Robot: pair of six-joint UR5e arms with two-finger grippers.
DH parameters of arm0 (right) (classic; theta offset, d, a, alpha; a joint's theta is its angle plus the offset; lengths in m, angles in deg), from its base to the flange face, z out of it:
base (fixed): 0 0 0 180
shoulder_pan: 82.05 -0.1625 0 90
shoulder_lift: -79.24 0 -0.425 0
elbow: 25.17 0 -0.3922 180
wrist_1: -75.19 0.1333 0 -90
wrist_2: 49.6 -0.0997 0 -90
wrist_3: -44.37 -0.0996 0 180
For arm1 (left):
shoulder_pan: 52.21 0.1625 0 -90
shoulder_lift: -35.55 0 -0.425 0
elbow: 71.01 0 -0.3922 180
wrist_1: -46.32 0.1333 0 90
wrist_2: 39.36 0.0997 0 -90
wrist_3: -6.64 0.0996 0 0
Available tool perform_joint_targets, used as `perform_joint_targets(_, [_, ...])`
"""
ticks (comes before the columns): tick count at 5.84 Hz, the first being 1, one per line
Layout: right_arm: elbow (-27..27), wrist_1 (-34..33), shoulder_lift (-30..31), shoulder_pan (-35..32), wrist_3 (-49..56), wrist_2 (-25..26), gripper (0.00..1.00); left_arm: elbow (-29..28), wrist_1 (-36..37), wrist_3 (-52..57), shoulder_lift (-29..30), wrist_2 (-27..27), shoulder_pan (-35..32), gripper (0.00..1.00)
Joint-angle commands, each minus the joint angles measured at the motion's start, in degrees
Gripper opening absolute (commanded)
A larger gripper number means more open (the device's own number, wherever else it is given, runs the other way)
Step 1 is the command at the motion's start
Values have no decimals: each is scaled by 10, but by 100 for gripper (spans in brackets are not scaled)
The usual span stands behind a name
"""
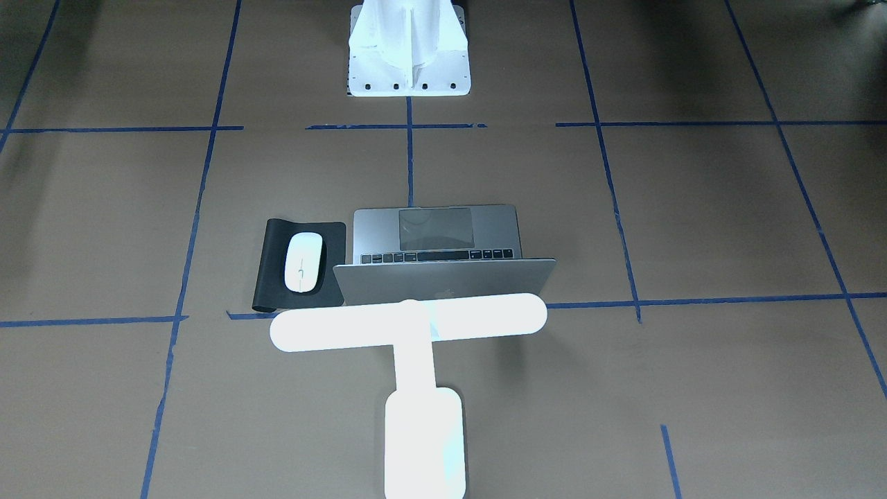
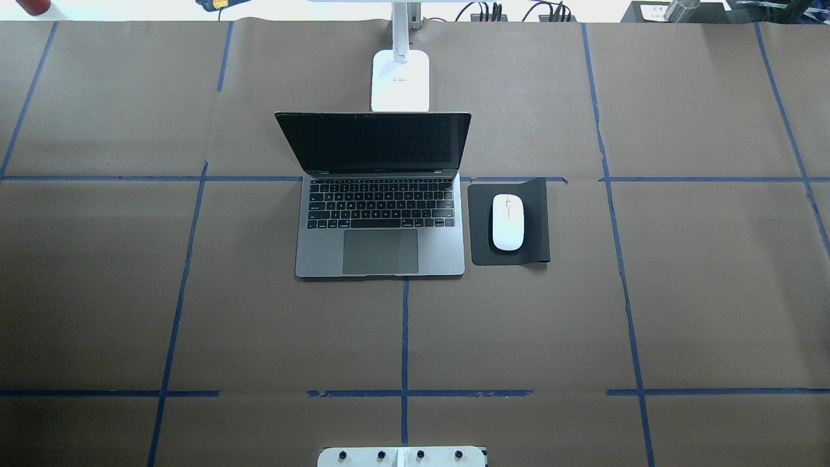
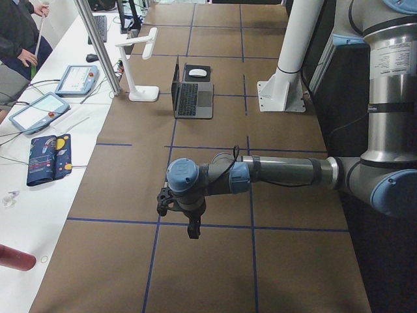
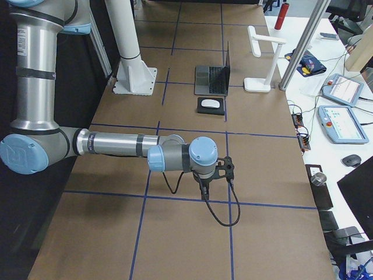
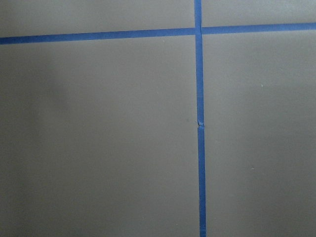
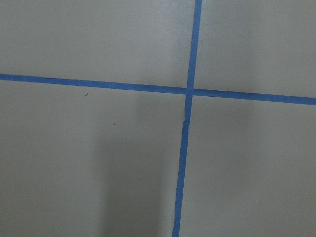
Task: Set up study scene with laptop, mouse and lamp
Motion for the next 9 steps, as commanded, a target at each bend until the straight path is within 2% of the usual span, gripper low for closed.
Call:
perform_joint_targets(1, [6, -1, 1, -19, 0, 10, 100, 2, -1, -35, 3, -2, 1, 100])
perform_joint_targets(9, [11, -1, 8, -29, -1, 10, 100, 4, -5, -36, 6, -3, 1, 100])
